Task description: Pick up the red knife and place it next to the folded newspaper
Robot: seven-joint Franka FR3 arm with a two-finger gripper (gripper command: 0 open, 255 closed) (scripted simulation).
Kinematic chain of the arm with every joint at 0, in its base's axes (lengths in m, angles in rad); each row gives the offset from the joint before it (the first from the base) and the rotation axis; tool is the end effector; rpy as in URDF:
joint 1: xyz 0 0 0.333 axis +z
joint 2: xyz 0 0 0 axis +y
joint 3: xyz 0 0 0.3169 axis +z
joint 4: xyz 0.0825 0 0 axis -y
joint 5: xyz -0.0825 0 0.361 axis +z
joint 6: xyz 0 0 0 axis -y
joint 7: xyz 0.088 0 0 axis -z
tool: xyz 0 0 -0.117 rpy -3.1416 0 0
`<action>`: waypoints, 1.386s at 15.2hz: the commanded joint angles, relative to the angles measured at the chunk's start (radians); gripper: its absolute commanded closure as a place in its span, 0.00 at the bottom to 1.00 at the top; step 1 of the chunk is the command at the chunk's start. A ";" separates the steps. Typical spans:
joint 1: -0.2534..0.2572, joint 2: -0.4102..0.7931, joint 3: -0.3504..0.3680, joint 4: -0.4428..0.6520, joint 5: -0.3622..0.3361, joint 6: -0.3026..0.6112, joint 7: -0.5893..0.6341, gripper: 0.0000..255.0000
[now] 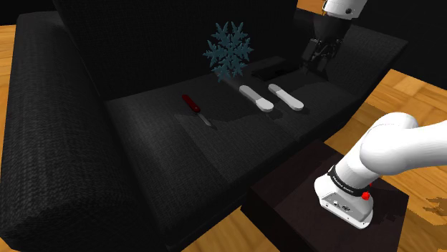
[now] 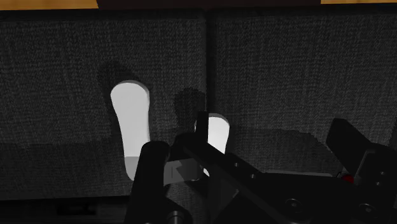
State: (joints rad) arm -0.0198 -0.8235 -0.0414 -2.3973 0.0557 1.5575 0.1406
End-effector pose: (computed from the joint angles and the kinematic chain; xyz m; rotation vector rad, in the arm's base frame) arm 0.2707 -0.0137 0.5721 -3.0427 0.2869 0.0316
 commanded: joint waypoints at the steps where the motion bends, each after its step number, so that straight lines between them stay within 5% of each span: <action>1: 0.000 0.000 0.000 0.000 0.000 0.000 0.000 0.00; 12: 0.049 0.312 0.151 0.033 0.058 0.306 0.138 0.00; 21: 0.067 0.632 0.257 0.183 0.020 0.493 0.268 0.00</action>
State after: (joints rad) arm 0.0459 -0.2338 0.2056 -2.2325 0.0843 2.0245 0.3938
